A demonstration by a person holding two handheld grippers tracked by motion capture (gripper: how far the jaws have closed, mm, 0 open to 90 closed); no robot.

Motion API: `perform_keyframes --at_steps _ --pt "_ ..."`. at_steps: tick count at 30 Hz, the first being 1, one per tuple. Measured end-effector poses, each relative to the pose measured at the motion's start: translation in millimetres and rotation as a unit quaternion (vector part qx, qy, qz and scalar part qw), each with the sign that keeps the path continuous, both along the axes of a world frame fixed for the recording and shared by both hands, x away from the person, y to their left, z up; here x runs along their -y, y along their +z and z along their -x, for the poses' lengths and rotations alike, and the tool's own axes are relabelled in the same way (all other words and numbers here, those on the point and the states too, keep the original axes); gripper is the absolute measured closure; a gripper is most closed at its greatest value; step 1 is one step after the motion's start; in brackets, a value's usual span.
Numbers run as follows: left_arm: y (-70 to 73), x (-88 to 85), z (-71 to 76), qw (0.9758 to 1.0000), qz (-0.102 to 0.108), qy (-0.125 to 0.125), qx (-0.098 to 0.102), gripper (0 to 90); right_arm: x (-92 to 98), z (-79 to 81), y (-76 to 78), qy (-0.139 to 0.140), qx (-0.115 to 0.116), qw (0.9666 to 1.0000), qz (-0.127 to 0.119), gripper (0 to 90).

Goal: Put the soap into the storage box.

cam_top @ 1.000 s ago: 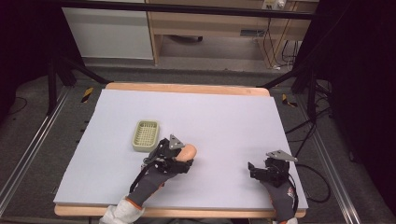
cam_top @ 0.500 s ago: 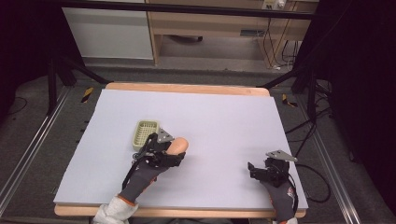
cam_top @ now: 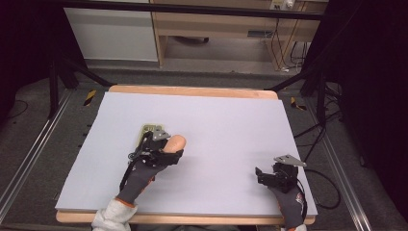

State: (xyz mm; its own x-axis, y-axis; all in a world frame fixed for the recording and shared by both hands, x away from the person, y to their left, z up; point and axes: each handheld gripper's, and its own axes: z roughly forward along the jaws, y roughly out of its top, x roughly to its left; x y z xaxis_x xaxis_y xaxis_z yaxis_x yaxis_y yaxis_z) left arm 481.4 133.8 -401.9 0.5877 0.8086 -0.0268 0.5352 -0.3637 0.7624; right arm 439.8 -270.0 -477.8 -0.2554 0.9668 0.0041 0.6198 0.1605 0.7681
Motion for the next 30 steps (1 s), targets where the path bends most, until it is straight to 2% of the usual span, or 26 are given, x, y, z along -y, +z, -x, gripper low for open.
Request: perform_keyframes --at_steps 7,19,30 --pt "1.7 -10.1 -6.2 0.9999 0.004 0.017 0.002 31.4 0.0 0.0 0.0 0.0 0.0 1.0 0.0 7.0" --pt "0.6 -25.4 -17.4 0.9989 -0.01 0.046 0.004 31.5 -0.4 -0.1 -0.2 -0.001 -0.001 1.0 0.0 7.0" --pt "-1.7 -35.8 -27.6 0.9978 -0.003 0.066 0.002 31.5 -0.5 0.0 0.1 0.0 0.0 1.0 -0.002 7.0"
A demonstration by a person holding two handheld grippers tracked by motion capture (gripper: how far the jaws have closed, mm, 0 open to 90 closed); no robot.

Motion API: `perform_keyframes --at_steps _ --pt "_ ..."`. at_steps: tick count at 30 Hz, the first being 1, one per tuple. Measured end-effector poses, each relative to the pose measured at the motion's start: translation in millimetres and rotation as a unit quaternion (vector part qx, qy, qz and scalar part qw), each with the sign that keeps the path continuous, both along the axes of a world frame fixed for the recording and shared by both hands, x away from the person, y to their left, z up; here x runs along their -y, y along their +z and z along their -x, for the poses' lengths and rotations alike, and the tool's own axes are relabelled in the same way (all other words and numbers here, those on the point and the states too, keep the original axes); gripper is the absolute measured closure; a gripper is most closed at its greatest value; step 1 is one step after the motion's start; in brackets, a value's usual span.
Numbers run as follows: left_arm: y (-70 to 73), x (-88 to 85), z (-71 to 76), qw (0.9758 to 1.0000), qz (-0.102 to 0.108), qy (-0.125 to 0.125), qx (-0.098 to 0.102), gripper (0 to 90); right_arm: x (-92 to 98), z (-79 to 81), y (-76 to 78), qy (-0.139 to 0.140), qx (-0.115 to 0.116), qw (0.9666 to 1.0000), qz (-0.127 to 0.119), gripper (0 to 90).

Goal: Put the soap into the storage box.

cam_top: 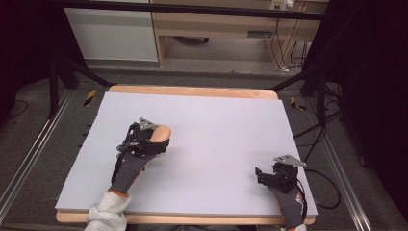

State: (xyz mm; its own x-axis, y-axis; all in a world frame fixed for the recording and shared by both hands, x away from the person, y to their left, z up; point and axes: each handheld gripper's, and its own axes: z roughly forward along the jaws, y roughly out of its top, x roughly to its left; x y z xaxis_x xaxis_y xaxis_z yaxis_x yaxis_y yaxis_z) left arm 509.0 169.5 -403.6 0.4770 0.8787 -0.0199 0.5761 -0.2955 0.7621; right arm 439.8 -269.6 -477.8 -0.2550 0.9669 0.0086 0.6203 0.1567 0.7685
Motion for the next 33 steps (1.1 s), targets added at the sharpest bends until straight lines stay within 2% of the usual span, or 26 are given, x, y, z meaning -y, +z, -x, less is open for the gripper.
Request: perform_keyframes --at_steps 13,22,33 --pt "-4.1 -14.8 -12.3 0.9996 0.001 0.028 -0.001 31.5 0.2 0.0 0.3 0.0 0.003 1.0 0.0 6.8" --pt "-9.9 -23.0 -17.6 0.9993 0.004 0.038 -0.006 31.5 -0.2 0.1 0.5 0.001 0.003 1.0 0.0 6.8" --pt "-20.5 -26.6 -25.3 0.9988 -0.007 0.046 -0.015 31.5 -0.7 0.0 0.5 0.003 0.002 1.0 -0.002 6.8"
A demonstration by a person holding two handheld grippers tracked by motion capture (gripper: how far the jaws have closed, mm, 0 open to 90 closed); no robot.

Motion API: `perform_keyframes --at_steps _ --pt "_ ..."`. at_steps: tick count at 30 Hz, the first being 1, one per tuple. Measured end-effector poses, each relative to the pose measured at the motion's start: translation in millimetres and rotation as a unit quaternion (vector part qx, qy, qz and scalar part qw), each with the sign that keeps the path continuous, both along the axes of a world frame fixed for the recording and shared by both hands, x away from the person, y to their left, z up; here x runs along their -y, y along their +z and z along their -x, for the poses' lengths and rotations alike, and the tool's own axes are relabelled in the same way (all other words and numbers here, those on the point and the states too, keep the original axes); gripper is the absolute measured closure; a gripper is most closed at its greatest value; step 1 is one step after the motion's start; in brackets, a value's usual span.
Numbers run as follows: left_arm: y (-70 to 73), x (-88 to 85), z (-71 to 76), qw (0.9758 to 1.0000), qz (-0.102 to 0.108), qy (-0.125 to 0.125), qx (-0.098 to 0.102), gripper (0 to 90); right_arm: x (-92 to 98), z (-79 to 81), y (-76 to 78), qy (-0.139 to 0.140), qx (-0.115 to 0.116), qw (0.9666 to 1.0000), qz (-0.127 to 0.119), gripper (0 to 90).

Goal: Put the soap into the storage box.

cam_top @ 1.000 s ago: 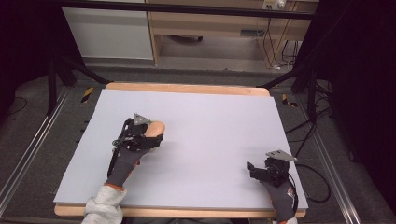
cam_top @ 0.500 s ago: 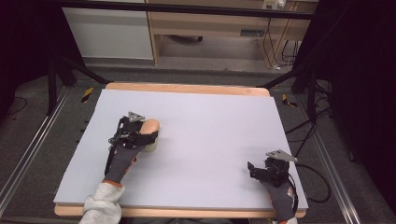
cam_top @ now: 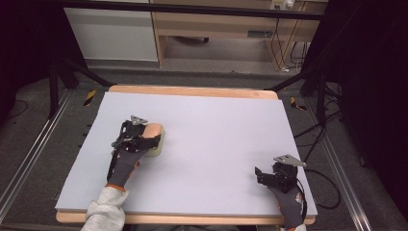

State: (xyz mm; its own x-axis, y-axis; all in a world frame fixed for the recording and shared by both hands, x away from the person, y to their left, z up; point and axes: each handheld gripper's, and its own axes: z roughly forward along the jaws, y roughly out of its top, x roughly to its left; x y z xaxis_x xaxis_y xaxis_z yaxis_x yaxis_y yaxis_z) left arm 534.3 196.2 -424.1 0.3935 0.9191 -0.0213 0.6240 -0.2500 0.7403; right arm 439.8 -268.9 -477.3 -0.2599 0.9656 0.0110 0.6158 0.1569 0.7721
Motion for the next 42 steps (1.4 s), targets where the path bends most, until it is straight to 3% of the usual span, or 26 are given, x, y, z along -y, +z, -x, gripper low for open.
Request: perform_keyframes --at_steps 28,42 --pt "-24.8 -1.6 -14.6 0.9997 -0.014 0.013 -0.017 31.6 -0.5 -0.6 -0.3 0.005 0.001 1.0 0.002 6.8" --pt "-28.2 -4.3 -16.5 0.9996 -0.007 0.02 -0.02 31.5 -0.7 -0.5 -0.3 0.005 0.001 1.0 0.001 6.7"
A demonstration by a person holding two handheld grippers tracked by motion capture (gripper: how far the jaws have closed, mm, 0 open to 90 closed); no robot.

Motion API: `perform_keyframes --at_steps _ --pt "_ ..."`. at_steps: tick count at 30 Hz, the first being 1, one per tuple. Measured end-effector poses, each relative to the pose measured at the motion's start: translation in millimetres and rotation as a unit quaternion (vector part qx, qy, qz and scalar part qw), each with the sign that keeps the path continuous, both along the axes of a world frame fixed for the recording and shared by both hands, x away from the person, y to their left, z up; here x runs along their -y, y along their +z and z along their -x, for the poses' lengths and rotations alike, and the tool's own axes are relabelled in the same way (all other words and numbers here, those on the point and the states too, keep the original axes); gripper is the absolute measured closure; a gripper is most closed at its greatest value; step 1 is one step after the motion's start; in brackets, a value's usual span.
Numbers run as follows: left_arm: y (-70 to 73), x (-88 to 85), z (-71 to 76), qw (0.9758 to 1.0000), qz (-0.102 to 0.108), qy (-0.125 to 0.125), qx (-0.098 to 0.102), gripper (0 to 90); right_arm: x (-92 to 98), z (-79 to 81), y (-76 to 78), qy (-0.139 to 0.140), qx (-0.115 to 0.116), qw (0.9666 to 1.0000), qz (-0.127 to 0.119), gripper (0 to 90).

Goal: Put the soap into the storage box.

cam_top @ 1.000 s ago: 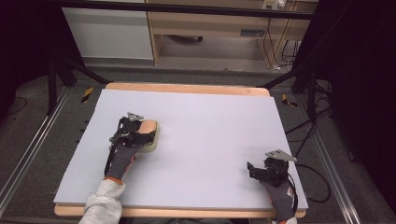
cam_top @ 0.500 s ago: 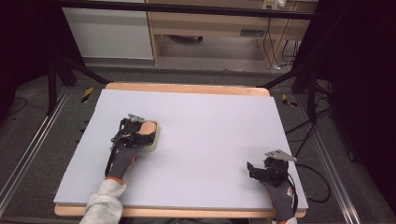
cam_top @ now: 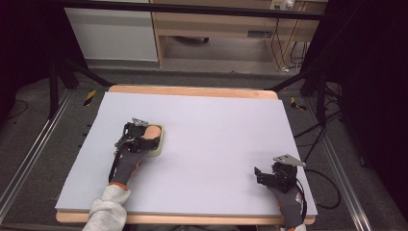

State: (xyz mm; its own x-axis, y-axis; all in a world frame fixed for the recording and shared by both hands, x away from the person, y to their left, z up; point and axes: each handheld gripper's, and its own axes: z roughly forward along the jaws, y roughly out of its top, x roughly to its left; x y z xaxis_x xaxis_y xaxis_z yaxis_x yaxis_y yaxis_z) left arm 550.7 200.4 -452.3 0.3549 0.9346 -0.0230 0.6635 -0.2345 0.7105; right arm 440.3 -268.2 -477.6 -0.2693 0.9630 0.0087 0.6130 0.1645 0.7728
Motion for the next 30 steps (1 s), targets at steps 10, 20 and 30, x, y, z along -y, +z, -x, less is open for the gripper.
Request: perform_keyframes --at_steps 10,20,30 --pt "0.0 -0.9 -0.2 1.0 0.006 0.001 -0.003 31.2 -0.1 0.0 -0.2 0.0 0.0 1.0 0.001 6.5" --pt "4.7 -2.8 3.1 0.9999 0.012 -0.001 0.003 29.5 -0.1 0.3 -0.2 -0.001 0.0 1.0 0.004 6.5" --pt "20.5 -6.6 17.3 0.9993 0.024 -0.008 0.028 29.3 0.5 1.0 0.4 -0.005 -0.001 1.0 0.004 6.5"
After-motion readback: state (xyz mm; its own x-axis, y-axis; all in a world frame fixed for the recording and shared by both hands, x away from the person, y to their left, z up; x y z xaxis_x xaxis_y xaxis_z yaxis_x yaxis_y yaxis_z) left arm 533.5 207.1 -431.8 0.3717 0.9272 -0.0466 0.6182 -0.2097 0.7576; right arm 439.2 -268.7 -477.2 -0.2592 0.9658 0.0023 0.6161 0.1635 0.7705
